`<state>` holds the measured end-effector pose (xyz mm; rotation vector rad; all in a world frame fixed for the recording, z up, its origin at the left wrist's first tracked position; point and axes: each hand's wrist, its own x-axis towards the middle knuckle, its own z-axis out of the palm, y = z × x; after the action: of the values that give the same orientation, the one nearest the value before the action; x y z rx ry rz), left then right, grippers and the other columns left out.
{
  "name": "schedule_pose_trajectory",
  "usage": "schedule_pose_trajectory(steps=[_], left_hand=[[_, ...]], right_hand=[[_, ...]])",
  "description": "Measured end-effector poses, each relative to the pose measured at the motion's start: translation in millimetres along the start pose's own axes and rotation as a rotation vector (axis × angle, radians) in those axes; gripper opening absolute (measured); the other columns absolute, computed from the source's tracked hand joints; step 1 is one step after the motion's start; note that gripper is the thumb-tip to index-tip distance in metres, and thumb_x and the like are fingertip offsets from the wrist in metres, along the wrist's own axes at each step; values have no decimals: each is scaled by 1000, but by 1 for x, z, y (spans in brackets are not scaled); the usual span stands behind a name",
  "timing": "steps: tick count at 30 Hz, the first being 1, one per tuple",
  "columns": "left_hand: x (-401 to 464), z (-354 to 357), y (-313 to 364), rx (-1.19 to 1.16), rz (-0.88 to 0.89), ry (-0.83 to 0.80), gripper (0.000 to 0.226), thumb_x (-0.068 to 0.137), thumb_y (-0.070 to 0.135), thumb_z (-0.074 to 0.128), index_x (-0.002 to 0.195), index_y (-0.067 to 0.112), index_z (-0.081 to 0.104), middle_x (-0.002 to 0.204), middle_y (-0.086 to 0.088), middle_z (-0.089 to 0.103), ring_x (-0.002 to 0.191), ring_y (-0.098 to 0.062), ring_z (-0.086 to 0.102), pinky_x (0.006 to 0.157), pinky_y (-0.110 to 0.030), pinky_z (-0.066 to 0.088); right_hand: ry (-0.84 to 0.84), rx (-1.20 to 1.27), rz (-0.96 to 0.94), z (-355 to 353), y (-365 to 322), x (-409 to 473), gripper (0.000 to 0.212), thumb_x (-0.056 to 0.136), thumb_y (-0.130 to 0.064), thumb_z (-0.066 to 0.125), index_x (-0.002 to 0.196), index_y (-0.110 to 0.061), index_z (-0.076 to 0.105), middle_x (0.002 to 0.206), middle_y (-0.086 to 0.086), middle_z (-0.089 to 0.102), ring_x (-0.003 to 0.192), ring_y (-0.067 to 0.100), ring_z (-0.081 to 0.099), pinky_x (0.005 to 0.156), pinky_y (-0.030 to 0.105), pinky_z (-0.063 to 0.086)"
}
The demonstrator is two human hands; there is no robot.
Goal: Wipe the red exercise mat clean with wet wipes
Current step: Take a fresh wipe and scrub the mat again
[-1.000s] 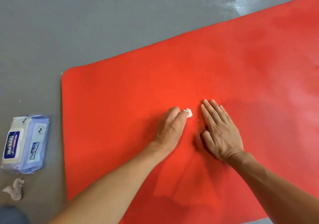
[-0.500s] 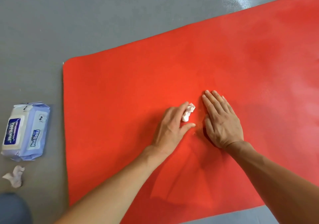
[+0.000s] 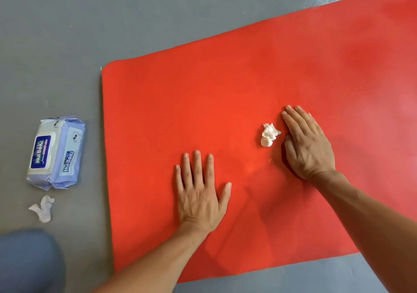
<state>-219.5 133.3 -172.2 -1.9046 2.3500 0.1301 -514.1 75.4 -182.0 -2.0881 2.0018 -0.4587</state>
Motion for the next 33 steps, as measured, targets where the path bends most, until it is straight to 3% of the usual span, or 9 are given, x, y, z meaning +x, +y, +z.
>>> schedule_pose_trajectory(steps=[5, 10, 14, 18, 21, 25, 28, 31, 33], left_hand=[[1, 3, -4, 10, 5, 13, 78, 99, 65, 34, 165, 24, 29, 173, -16, 17, 160, -39, 7, 125, -63, 15], [0, 3, 0, 10, -9, 24, 76, 98, 65, 33, 164, 26, 31, 172, -17, 18, 160, -40, 8, 125, -63, 15], [0, 2, 1, 14, -11, 44, 77, 97, 63, 34, 163, 24, 34, 171, -18, 20, 160, -41, 10, 125, -63, 15], [1, 2, 4, -1, -9, 62, 77, 96, 62, 37, 162, 23, 37, 171, -19, 21, 159, -41, 12, 125, -63, 16], [2, 1, 3, 11, -10, 58, 78, 96, 63, 37, 162, 23, 37, 171, -19, 21, 159, -41, 12, 125, -63, 16], [1, 3, 3, 9, -4, 66, 77, 96, 62, 37, 163, 23, 35, 171, -19, 20, 159, -42, 12, 125, -63, 16], [1, 4, 2, 8, 0, 73, 78, 96, 62, 37, 163, 22, 35, 171, -20, 21, 159, -42, 13, 125, -63, 16], [0, 5, 0, 9, -1, 72, 78, 95, 62, 37, 163, 22, 35, 171, -20, 21, 159, -42, 12, 125, -63, 16], [0, 5, 0, 2, 0, 78, 78, 95, 62, 37, 163, 22, 35, 171, -20, 21, 159, -42, 12, 125, -63, 16]], right_hand=[[22, 52, 30, 0, -4, -1, 59, 93, -14, 44, 151, -6, 44, 164, 7, 36, 156, 23, 23, 127, 46, 19], [120, 262, -3, -5, -20, -2, 46, 90, 0, 49, 135, -2, 60, 145, 14, 55, 140, 33, 46, 119, 46, 35], [86, 198, -53, 0, -60, -8, 19, 92, -15, 55, 103, -9, 70, 115, 8, 65, 106, 31, 57, 89, 42, 52], [74, 181, 52, 18, -105, -22, 16, 81, -4, 69, 96, -9, 73, 94, 7, 57, 87, 28, 53, 62, 37, 48], [144, 201, 160, 26, -122, -29, 17, 88, -2, 72, 102, -12, 74, 94, 5, 55, 88, 22, 46, 72, 31, 47], [175, 264, 39, 32, -120, -46, 17, 96, 1, 62, 110, -5, 70, 115, 11, 59, 104, 28, 51, 91, 35, 51], [139, 341, 38, 30, -119, -54, 24, 93, 3, 58, 113, -6, 68, 116, 6, 60, 103, 26, 52, 84, 32, 52], [81, 381, 54, 26, -127, -53, 36, 90, -4, 41, 113, -9, 68, 108, 3, 58, 97, 22, 49, 75, 32, 50], [88, 366, 49, 18, -117, -49, 34, 90, -5, 45, 111, -10, 70, 100, 3, 58, 92, 23, 50, 70, 36, 49]])
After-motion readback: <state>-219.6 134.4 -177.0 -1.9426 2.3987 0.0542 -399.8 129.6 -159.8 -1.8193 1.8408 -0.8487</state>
